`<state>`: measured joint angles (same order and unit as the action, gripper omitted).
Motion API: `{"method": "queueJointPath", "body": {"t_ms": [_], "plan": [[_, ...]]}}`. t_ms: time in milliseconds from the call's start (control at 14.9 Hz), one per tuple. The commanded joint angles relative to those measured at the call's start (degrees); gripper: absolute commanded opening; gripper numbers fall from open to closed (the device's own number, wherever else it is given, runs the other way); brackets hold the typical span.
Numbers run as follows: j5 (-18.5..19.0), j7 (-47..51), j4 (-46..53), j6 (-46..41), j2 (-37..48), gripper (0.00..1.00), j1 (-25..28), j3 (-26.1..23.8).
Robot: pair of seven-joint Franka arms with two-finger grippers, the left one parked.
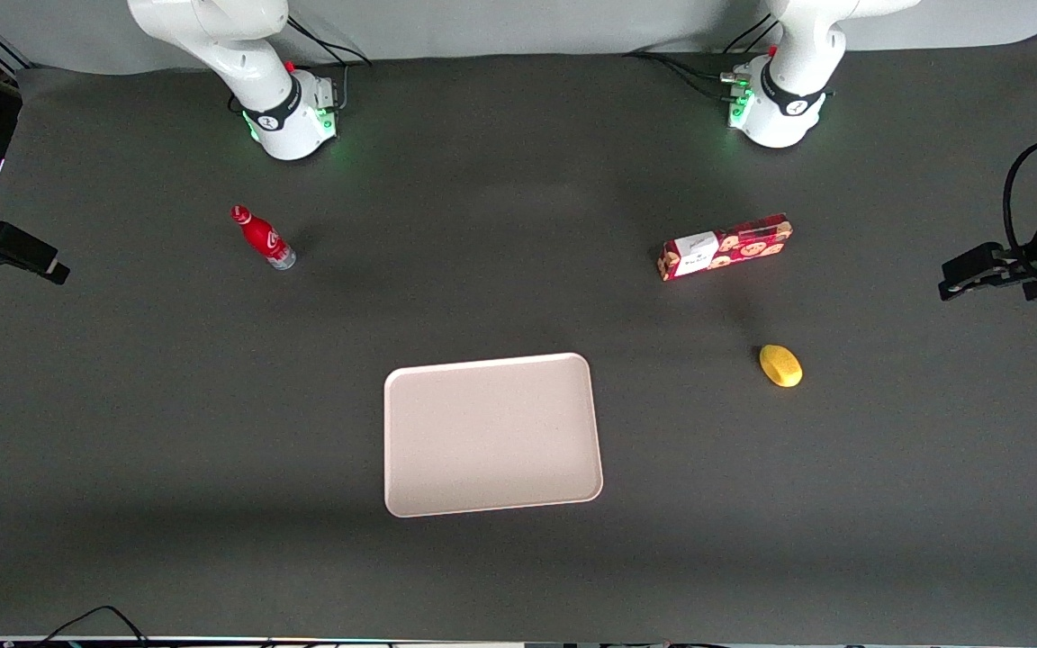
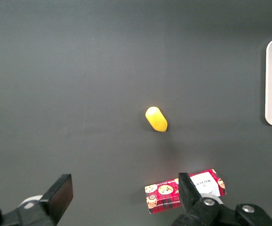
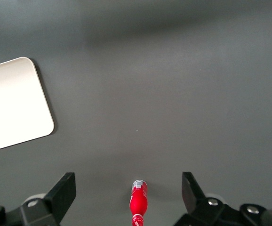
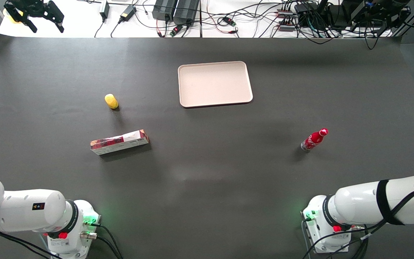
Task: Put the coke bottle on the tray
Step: 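Move the open right gripper down toward the red Coca-Cola bottle's cap end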
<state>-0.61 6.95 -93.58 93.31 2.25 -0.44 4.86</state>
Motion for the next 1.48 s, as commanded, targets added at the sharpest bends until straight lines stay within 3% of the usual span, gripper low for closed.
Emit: {"method": "queueJointPath", "body": {"t_ms": [0,738,1140,1409], "plan": [[-0.44,-1.06,-0.54,-0.40,1.08,1.00,0.27,0.33],[-0.88,1.65,-4.57,-4.28,3.18,1.00,1.06,-1.33],[-0.97,4.56,-38.46,15.99,23.65,1.00,1.15,-5.47],[-1.23,5.00,-55.72,29.89,31.14,1.00,1.23,-7.06]]}}
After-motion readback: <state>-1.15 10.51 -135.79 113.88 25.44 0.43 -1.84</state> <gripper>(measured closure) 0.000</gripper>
